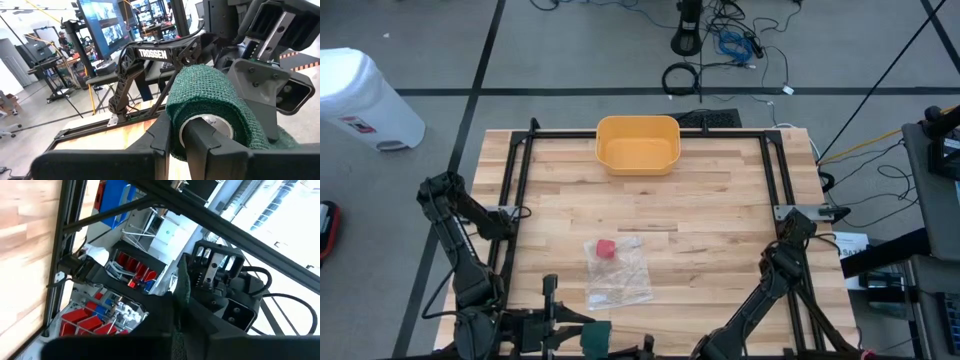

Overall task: Roll bandage
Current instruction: Roll the green bandage

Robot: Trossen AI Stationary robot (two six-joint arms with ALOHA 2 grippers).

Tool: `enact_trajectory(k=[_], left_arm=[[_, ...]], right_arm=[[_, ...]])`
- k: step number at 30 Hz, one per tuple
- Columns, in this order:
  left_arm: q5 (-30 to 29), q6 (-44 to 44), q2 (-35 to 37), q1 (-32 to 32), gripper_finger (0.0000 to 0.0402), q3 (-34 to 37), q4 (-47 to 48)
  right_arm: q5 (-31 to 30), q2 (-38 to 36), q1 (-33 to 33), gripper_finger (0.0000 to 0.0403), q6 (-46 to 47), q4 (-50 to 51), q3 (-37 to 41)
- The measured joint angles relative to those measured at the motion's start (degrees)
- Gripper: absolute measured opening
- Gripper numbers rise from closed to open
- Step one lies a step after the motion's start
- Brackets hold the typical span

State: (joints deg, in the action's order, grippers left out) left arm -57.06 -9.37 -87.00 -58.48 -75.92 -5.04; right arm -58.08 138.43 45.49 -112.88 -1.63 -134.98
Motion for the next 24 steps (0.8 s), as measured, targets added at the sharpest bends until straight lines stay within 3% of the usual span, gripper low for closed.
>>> enact_trajectory(k=[8, 19, 24], left_arm=[[0.0, -0.1, 0.0, 0.0, 0.0041, 0.0, 0.3], [-1.9, -0.1, 0.0, 0.0, 0.0041, 0.0, 2.2], [-1.9, -0.1, 0.0, 0.5, 0.0041, 0.0, 2.4]], right_arm=[[-0.4, 0.0, 0.0, 0.0002, 4.2, -1.2, 0.0], [-0.5, 0.0, 0.7, 0.0001, 1.5, -16.7, 0.0], [-0.4, -0.2, 0.3, 0.0, 1.2, -18.8, 0.0]])
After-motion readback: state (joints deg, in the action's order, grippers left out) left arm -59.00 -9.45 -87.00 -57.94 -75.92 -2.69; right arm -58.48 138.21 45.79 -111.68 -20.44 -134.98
